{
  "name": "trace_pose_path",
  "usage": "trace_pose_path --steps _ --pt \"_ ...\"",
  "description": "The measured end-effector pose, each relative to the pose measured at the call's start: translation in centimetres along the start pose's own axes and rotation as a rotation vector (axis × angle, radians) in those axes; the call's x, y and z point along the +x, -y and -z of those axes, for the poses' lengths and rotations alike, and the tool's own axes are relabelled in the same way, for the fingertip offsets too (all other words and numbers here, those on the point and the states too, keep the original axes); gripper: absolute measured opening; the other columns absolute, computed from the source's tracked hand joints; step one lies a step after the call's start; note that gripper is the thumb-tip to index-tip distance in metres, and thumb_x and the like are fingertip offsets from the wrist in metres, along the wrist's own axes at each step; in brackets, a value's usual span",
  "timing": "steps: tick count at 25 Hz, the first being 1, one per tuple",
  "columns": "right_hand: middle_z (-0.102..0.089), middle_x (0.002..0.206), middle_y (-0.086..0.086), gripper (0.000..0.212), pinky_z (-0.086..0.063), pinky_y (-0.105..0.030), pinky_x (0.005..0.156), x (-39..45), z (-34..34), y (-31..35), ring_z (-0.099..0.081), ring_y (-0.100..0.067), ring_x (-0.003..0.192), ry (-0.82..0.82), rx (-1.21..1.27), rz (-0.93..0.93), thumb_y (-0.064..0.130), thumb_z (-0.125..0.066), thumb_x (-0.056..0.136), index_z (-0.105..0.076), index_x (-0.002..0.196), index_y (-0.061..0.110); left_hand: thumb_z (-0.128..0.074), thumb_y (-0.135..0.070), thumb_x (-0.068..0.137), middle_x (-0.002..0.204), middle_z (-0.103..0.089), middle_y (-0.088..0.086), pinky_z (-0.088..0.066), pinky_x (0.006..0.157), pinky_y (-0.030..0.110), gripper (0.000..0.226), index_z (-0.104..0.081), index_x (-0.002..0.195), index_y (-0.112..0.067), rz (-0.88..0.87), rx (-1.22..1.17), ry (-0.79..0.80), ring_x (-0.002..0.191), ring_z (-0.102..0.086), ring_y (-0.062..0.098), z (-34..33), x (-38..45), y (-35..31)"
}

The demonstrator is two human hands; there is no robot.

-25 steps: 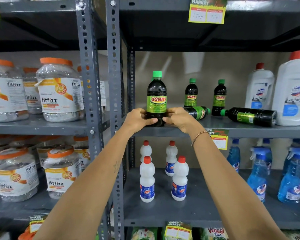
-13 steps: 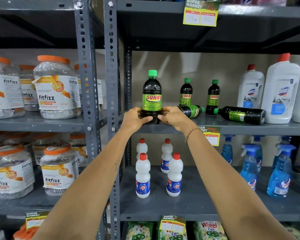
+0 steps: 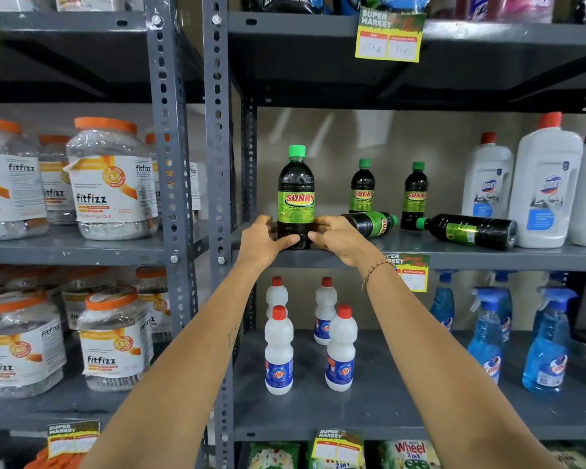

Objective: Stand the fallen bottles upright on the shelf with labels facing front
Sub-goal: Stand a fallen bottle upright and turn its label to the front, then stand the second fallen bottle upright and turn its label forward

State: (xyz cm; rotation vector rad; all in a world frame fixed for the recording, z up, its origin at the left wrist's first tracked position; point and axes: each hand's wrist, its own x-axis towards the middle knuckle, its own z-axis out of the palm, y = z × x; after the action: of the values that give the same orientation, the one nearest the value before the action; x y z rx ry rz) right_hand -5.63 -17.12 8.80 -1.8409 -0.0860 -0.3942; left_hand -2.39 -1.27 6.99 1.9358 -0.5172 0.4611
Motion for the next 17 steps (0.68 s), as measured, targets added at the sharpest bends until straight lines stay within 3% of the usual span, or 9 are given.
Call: trace_pose_path --steps 2,4,5,7,10,12,14,16,17 --pt "-0.058 0.093 -0.013 0.023 -0.052 -0.041 0.095 0.3 0.7 0.2 -0.057 -0.019 0.086 -0.142 0.036 -0.014 0.001 -0.054 0.091 -0.058 0.11 -0.01 -0.073 -0.037 0.08 0.108 -0.067 0.01 -0.049 0.081 0.025 0.058 -0.053 0.122 -0.003 0.006 -0.099 -0.204 0.1 -0.065 0.025 -0.4 -1.0 0.0" --pt "-0.055 0.072 -0.013 0.019 -0.055 -0.043 0.077 0.7 2.1 0.6 -0.054 -0.023 0.066 -0.423 0.102 -0.01 0.009 -0.054 0.087 -0.061 0.081 -0.007 -0.058 -0.038 0.092 0.081 -0.062 0.003 -0.049 0.067 0.031 0.031 -0.058 0.095 -0.007 -0.139 -0.11 -0.471 0.077 -0.061 0.02 -1.5 -2.4 0.0" --pt "-0.059 0.073 -0.015 0.019 -0.054 -0.041 0.073 0.8 2.9 0.8 -0.058 -0.028 0.068 -0.56 0.045 -0.021 0.016 -0.055 0.085 -0.06 0.08 -0.002 -0.05 -0.035 0.097 0.074 -0.057 0.002 -0.045 0.063 0.034 0.03 -0.056 0.085 -0.008 -0.229 -0.082 -0.522 0.07 -0.054 0.019 -2.4 -3.1 0.0" --pt "-0.063 0.107 -0.02 0.041 -0.051 -0.04 0.088 0.9 3.9 0.9 -0.062 -0.036 0.099 -0.705 -0.197 -0.094 0.029 -0.055 0.086 -0.053 0.111 -0.003 -0.043 -0.029 0.101 0.073 -0.053 0.004 -0.036 0.062 0.03 0.032 -0.053 0.08 -0.007 -0.383 -0.016 -0.418 0.07 -0.046 0.02 -4.3 -4.2 -0.8" --pt "-0.047 0.133 -0.022 0.073 -0.042 -0.04 0.099 1.7 4.3 1.3 -0.049 -0.037 0.124 -0.718 -0.342 -0.209 0.046 -0.057 0.083 -0.03 0.131 -0.002 -0.037 -0.023 0.1 0.09 -0.063 0.015 -0.042 0.075 0.031 0.033 -0.061 0.094 -0.001 -0.576 0.19 -0.212 0.085 -0.054 0.026 -7.9 -4.0 -1.9" --pt "-0.041 0.136 -0.023 0.085 -0.041 -0.042 0.099 2.7 4.9 1.4 -0.046 -0.037 0.125 -0.696 -0.412 -0.284 0.056 -0.059 0.078 -0.023 0.135 0.005 -0.033 -0.025 0.099 0.101 -0.066 0.016 -0.049 0.085 0.039 0.04 -0.062 0.105 0.002 -0.667 0.396 -0.214 0.095 -0.06 0.031 -10.6 -3.0 -1.9" --pt "-0.036 0.137 -0.023 0.096 -0.04 -0.043 0.099 4.2 5.8 1.1 -0.044 -0.038 0.124 -0.619 -0.41 -0.359 0.062 -0.061 0.074 -0.013 0.14 0.011 -0.029 -0.029 0.099 0.109 -0.066 0.016 -0.047 0.096 0.044 0.045 -0.06 0.113 0.001 -0.64 0.594 -0.248 0.106 -0.06 0.033 -12.4 -2.1 -1.3" --pt "-0.039 0.135 -0.02 0.102 -0.042 -0.04 0.093 5.3 6.9 0.7 -0.047 -0.036 0.121 -0.554 -0.346 -0.389 0.059 -0.064 0.072 -0.005 0.142 0.013 -0.027 -0.031 0.1 0.102 -0.068 0.012 -0.046 0.096 0.043 0.045 -0.063 0.106 -0.004 -0.619 0.759 -0.311 0.099 -0.062 0.031 -13.2 -1.8 -0.8" --pt "-0.041 0.134 -0.018 0.103 -0.042 -0.038 0.089 5.4 7.4 0.5 -0.049 -0.034 0.117 -0.518 -0.328 -0.383 0.056 -0.066 0.071 -0.004 0.141 0.013 -0.028 -0.031 0.099 0.091 -0.068 0.009 -0.048 0.088 0.041 0.043 -0.064 0.096 -0.008 -0.624 0.788 -0.341 0.089 -0.062 0.028 -13.4 -1.7 -0.7"
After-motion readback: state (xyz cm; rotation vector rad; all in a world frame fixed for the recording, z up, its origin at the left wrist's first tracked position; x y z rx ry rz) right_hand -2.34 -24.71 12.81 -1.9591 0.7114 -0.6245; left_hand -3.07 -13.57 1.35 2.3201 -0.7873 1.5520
